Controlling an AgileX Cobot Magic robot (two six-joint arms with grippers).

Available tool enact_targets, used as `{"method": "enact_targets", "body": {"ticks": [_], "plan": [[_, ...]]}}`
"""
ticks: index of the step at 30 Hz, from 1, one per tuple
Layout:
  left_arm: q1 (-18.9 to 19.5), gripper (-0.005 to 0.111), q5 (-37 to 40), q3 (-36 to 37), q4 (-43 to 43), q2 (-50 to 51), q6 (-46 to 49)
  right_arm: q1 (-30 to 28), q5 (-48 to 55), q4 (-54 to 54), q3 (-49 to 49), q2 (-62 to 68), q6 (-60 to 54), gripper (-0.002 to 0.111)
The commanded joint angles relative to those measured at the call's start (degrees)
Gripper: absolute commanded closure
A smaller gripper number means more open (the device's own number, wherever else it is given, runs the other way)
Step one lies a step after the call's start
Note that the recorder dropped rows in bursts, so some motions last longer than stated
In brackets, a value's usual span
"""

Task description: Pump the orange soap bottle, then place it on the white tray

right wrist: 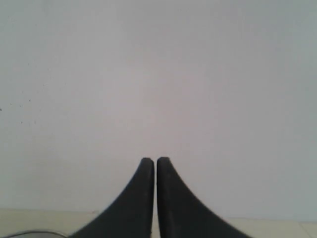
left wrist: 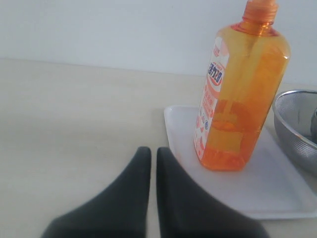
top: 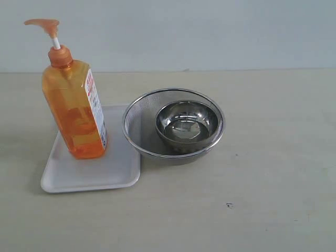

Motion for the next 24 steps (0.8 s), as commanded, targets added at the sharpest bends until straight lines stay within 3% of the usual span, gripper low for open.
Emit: {"method": "enact_targets", "body": {"ticks": [1,13,24], "plan": [[-0.4,0.102,-0.1,0.2,-0.2,-0.2,0.5,-0.2,0.1,-0.1,4.3,-0.3,0.0,0.108],[-0.4,0.102,-0.1,0.2,-0.2,-0.2,0.5,-0.2,-4.2,-0.1,16.1,-0.3,-0.1,0.108],[-0.4,0.102,-0.1,0.2,-0.2,-0.2,0.5,-0.2,-3.8,-0.1,19.6,-0.3,-0.1,0.108]]}}
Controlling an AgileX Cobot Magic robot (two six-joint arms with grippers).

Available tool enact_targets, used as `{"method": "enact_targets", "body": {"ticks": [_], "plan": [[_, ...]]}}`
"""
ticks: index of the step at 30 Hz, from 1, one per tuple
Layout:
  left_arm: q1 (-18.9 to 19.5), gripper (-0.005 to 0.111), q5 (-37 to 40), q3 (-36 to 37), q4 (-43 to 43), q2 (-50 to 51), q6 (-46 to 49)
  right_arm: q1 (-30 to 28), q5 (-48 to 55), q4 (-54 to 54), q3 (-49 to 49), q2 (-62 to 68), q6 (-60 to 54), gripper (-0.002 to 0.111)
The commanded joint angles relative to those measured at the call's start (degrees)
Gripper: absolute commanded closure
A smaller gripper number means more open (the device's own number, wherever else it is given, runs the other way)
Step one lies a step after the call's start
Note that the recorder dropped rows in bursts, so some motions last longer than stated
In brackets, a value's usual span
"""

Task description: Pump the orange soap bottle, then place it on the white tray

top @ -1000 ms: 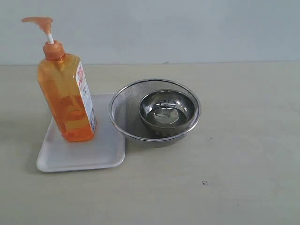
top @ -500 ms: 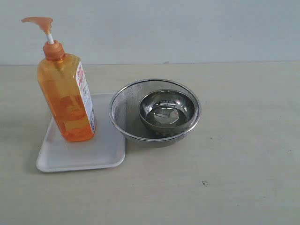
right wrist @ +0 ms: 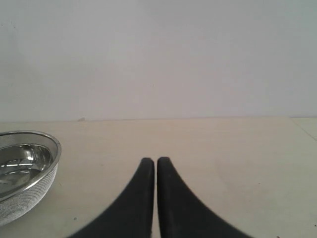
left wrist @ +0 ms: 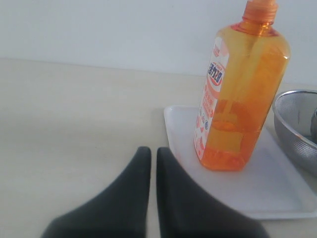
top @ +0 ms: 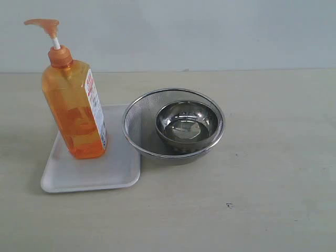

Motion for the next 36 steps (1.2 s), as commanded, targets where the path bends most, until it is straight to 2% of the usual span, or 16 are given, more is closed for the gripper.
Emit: {"method": "enact_targets", "body": {"ticks": [1,27,32,36], "plan": [[-0.4,0.102,-0.1,0.2,-0.2,-0.2,0.5,-0.2,0.5,-0.1,0.3,-0.2,-0.1,0.108],[-0.4,0.102,-0.1,0.2,-0.2,-0.2,0.5,-0.2,1.1,-0.5,0.3,-0.2,0.2,0.108],[-0.4,0.102,-0.1,0.2,-0.2,-0.2,0.5,-0.2,1.6,-5.4,0.3,-0.2,4.4,0.108],[-0.4,0.102,-0.1,0.2,-0.2,-0.2,0.5,-0.2,2.2,-14.5,0.3,-0.2,14.1,0.108]]}}
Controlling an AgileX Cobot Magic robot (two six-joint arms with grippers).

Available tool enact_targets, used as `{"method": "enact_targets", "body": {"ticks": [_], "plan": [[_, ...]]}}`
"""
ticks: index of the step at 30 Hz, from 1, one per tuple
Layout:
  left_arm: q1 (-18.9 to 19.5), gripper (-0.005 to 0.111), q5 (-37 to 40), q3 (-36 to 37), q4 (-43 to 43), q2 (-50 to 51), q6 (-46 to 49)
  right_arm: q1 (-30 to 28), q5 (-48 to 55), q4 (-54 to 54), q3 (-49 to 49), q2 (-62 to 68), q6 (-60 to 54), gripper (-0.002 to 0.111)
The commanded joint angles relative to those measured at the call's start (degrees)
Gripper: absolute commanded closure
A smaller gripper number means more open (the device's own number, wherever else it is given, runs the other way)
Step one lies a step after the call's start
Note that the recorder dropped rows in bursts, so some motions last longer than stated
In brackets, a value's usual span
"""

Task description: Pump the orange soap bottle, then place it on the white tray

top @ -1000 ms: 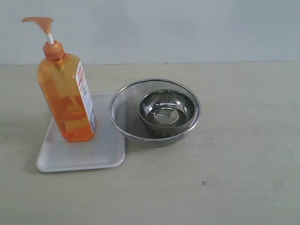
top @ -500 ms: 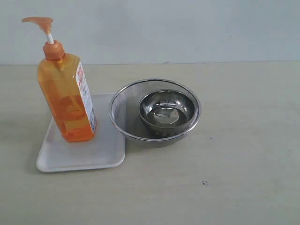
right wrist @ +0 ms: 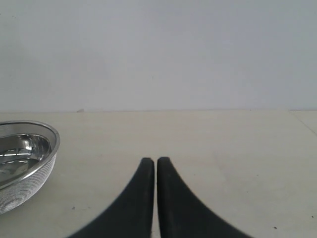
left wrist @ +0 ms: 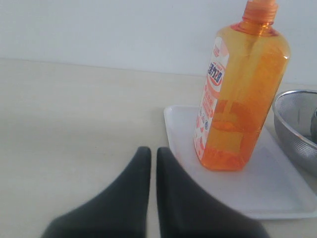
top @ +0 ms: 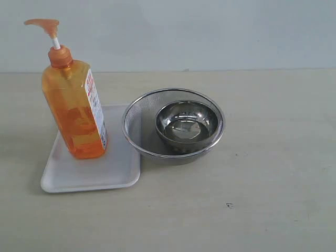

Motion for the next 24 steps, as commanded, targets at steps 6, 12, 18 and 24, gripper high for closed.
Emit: {"method": "enact_targets", "body": {"ticks": [6,12,18,24], "plan": [[-0.4,0.102,-0.1,0.2,-0.2,-0.2,0.5,-0.2,1.8,-21.9,0.2,-0.2,23.7,0.108],[-0.4,0.102,-0.1,0.2,-0.2,-0.2,0.5,-0.2,3.4,-23.6,0.2,-0.2,25.2,0.108],[-0.4,0.102,-0.1,0.2,-0.2,-0.2,0.5,-0.2,3.7,-25.6,0.2,-0.2,26.4,0.108],[-0.4,0.102,-0.1,0.2,-0.2,-0.2,0.5,-0.2,6.5,-27.3,0.2,-0.2,27.8,0.108]]}}
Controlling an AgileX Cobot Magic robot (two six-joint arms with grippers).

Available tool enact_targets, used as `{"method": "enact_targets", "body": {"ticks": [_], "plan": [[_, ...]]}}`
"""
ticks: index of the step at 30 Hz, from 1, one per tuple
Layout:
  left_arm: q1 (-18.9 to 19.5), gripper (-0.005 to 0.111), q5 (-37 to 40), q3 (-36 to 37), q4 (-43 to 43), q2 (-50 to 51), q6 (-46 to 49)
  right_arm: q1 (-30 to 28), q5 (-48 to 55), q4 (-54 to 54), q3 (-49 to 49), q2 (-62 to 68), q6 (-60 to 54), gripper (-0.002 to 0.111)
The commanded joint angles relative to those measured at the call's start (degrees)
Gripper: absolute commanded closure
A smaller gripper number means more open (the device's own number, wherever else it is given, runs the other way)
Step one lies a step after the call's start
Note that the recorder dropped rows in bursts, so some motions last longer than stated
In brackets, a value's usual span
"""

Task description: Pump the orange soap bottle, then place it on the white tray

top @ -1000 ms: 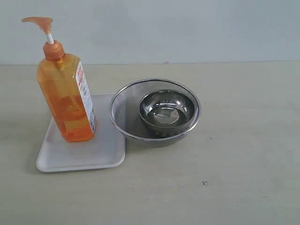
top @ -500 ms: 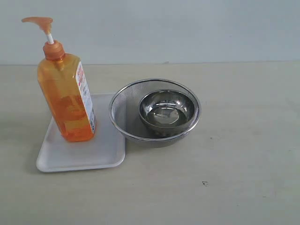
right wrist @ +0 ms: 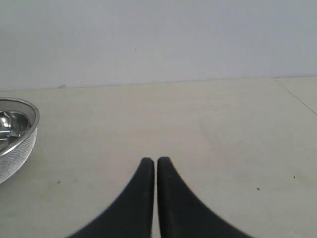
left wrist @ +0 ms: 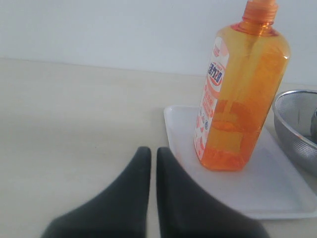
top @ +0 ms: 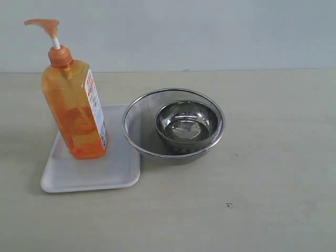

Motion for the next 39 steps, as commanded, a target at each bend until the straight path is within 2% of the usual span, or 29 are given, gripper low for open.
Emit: {"method": "enact_targets", "body": {"ticks": [1,6,39], "plan": [[-0.4,0.102,-0.1,0.2,-0.2,-0.2,0.5,-0.2,2.6,-1.0,0.0,-0.2,0.7,0.108],[-0.4,0.102,-0.1,0.2,-0.2,-0.2,0.5,-0.2,5.7,-1.1,0.0,-0.2,0.7,0.108],[-0.4,0.102,-0.1,0.2,-0.2,-0.2,0.5,-0.2,5.3,-1.1,0.0,-0.2,0.7,0.108]]}}
